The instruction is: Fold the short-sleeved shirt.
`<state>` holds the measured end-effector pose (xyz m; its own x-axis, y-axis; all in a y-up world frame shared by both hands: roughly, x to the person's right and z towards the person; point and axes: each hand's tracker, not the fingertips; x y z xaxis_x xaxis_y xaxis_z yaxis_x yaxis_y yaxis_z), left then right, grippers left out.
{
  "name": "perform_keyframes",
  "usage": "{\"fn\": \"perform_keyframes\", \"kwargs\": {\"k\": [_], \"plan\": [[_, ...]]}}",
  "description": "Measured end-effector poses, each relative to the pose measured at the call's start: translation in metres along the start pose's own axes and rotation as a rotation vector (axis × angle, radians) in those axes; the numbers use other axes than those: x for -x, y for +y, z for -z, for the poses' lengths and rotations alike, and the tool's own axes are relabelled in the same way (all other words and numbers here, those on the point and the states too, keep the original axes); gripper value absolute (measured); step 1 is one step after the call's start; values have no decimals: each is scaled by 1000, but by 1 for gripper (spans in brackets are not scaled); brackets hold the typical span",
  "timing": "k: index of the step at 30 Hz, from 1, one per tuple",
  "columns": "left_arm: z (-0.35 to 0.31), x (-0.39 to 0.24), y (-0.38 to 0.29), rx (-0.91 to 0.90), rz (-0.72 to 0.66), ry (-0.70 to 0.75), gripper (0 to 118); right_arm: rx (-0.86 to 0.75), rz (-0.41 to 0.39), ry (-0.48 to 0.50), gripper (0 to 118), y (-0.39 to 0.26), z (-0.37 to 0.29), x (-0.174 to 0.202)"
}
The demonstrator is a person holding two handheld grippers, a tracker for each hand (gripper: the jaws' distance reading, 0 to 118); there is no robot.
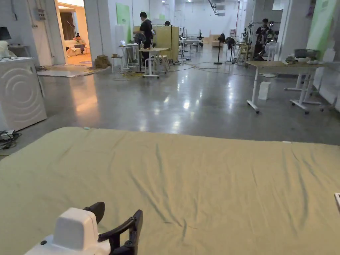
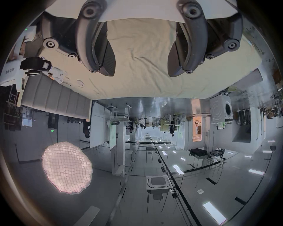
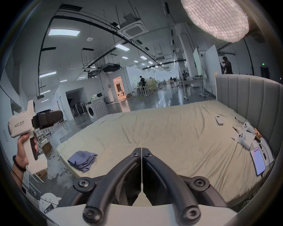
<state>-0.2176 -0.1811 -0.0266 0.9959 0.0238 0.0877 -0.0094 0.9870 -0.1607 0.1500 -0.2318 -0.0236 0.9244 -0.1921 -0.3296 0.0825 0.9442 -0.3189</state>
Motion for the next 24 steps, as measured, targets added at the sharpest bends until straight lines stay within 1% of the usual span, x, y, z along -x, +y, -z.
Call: {"fn": "perform_keyframes", "kwargs": {"k": [1, 4, 7, 9, 10, 11, 12, 13, 15, 16, 17, 18, 21, 24], "plan": [[-3, -9, -3, -2, 2, -17, 61, -7, 0, -1, 0, 1, -1, 1], [-11, -31, -9, 19, 35, -15, 35, -31, -32, -19, 1, 4, -7, 8], [-16, -36, -13, 53, 35, -52, 20, -56, -89, -62, 1, 2, -13, 9], [-26, -39, -14, 58, 44, -68, 8, -64, -97, -90, 1, 0, -19, 9], [-28, -42, -16, 60, 61, -73, 4, -68, -95, -101, 1, -2, -22, 9], [-28, -45, -17, 89, 115, -21, 4, -73, -94, -117, 1, -3, -26, 9], [-29, -49, -18, 125, 155, 7, 1, -78, -99, -136, 1, -4, -29, 10], [-28, -50, -20, 133, 183, 18, 1, -81, -128, -180, 1, -4, -32, 11], [-29, -47, -21, 118, 156, 5, 1, -76, -207, -257, 1, -5, -35, 15], [-32, -45, -20, 118, 124, -13, 1, -85, -238, -269, 1, -4, -37, 15], [-33, -44, -20, 106, 97, -20, 1, -83, -242, -256, 1, -4, -37, 14], [-33, -44, -19, 103, 94, -26, 1, -65, -214, -252, 1, -6, -36, 13], [-35, -45, -15, 91, 129, -9, 1, -74, -201, -256, 1, -5, -38, 13], [-34, -42, -10, 88, 130, -5, 1, -74, -197, -246, 1, -4, -36, 15]]}}
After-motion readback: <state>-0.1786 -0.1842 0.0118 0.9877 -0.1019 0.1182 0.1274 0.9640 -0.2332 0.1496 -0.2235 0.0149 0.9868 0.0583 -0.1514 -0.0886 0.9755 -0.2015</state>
